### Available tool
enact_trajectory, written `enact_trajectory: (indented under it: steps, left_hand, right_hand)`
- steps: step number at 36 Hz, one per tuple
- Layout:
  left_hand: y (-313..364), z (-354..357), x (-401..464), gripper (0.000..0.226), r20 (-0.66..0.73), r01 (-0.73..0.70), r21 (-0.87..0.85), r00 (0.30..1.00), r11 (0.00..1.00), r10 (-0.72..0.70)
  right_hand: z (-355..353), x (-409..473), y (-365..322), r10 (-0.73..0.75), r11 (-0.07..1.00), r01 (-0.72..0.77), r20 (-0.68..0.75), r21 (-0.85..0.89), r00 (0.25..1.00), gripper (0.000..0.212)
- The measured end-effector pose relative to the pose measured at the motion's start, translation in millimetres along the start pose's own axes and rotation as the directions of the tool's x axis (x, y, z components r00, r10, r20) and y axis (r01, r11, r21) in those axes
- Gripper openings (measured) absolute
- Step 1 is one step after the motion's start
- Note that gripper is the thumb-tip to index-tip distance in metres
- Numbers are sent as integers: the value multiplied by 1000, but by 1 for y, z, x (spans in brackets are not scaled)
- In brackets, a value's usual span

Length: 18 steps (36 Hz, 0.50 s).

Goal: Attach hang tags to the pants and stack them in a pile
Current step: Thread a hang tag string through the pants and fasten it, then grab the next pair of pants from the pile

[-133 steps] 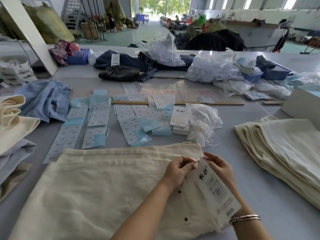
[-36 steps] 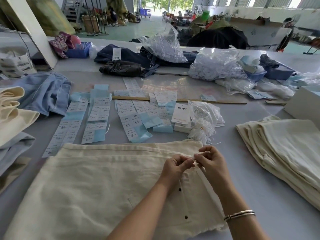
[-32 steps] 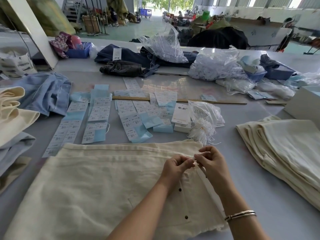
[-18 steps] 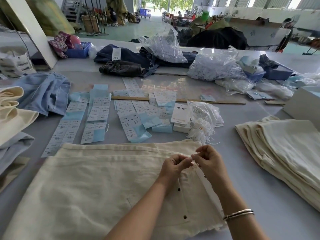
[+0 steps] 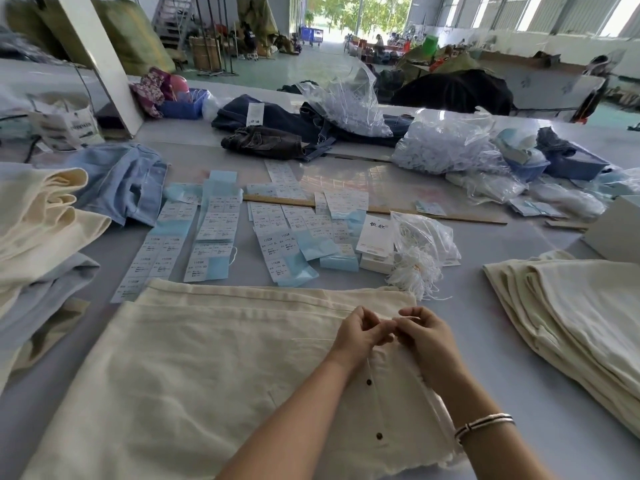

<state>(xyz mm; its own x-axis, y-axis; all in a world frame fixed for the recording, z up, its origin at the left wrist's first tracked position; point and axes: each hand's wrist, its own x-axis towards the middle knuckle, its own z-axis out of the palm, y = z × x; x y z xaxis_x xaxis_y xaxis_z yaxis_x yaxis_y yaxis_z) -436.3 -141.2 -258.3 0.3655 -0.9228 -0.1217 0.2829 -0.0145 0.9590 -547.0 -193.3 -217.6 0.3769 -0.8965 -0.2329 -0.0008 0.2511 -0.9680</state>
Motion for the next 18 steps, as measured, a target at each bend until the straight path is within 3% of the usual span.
enact_trajectory:
  steps: [3,6,8,10,11,13,16,18]
  left_hand:
    - [8,-9,-6,22,-3,-36,99,999,994,37]
    - [22,-50,-15,22,-50,-106,389,989,915,136]
    - [35,-96,-21,23,-163,-76,642,959,763,232]
    - [49,-151,-34,35,-317,142,853,905,503,283]
    - [55,-178,-43,42,-417,289,874,859,390,297]
    - [67,-231,-69,54,-606,532,793,734,297,305]
    - [77,-289,-111,73,-781,729,625,595,280,193]
    - [81,-311,-132,79,-803,748,581,591,320,77]
  right_hand:
    - [-4,2,-11,-51,994,62,-120,89,991,17]
    - [-16,-1,-29,-90,978,126,-209,167,974,22]
    - [-23,-5,-40,-113,974,158,-255,161,960,26]
    - [-27,-10,-49,-144,979,180,-297,96,944,25]
    - [-28,-13,-52,-166,979,194,-312,63,936,24]
    - [-20,-19,-58,-216,972,233,-308,21,926,26]
    - [12,-33,-60,-295,955,290,-215,-55,931,32]
    - [45,-43,-55,-344,932,330,-82,-153,935,33]
